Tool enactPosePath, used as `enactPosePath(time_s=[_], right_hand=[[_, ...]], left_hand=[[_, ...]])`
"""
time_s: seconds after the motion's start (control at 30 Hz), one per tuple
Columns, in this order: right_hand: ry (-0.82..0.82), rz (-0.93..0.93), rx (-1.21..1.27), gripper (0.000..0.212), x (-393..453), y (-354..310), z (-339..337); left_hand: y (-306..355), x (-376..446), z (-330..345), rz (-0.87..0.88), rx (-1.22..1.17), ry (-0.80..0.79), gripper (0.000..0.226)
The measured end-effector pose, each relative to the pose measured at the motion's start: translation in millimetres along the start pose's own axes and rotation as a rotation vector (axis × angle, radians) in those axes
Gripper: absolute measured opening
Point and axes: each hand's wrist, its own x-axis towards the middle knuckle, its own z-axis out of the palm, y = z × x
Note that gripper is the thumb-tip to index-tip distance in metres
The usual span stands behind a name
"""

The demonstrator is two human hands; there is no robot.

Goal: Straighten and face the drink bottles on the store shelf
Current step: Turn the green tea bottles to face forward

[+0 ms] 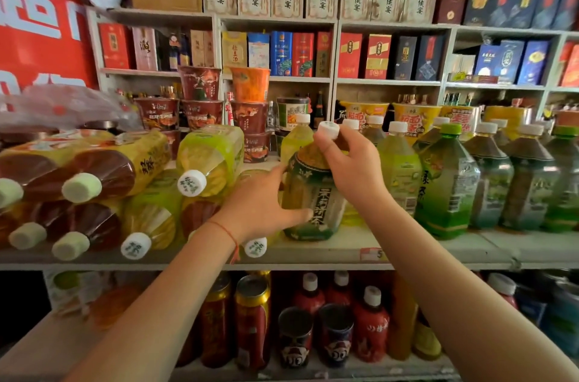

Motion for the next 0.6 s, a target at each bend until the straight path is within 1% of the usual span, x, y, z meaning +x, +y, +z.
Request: enactPosePath(time_s=[0.07, 0.1, 0.17, 0.23, 0.33, 0.4, 0.47, 0.53, 0.57, 0.6], right_hand=[[0.022, 0.015, -0.033, 0.024, 1, -1, 2], [0.037, 0.027, -0.049, 0.026, 2, 0, 1], [0.071, 0.041, -0.088, 0.029, 3, 4, -5], [0.1, 0.041, -0.146, 0.025, 6, 9, -15], [0.14, 0.017, -0.209, 0.02, 11, 18, -28], [0.195, -0.091, -0.276, 0.022, 12, 22, -32], [0.237, -0.272, -0.378, 0.023, 11, 27, -33], [0.234, -0.449, -0.477, 0.022, 5, 33, -25], [0.228, -0.525, -0.498, 0.022, 3, 36, -22], [0.217, -0.589, -0.487, 0.021, 0, 38, -18]], left_hand=[[3, 3, 2, 0.02, 0.021, -0.027, 0.08], [7, 4, 3, 0.024, 0.023, -0.046, 0.075], [20, 6, 6, 0.003, 0.041, -0.099, 0.058], [33, 11, 13, -0.018, 0.073, -0.13, 0.045], [48, 20, 27, -0.028, 0.038, -0.16, 0.041], [57, 25, 33, -0.019, 0.06, -0.187, 0.04], [63, 27, 37, -0.017, 0.046, -0.199, 0.038], [64, 26, 39, -0.012, -0.016, -0.214, 0.031], [63, 25, 40, 0.004, 0.029, -0.209, 0.026], [60, 25, 38, 0.031, 0.161, -0.182, 0.021]])
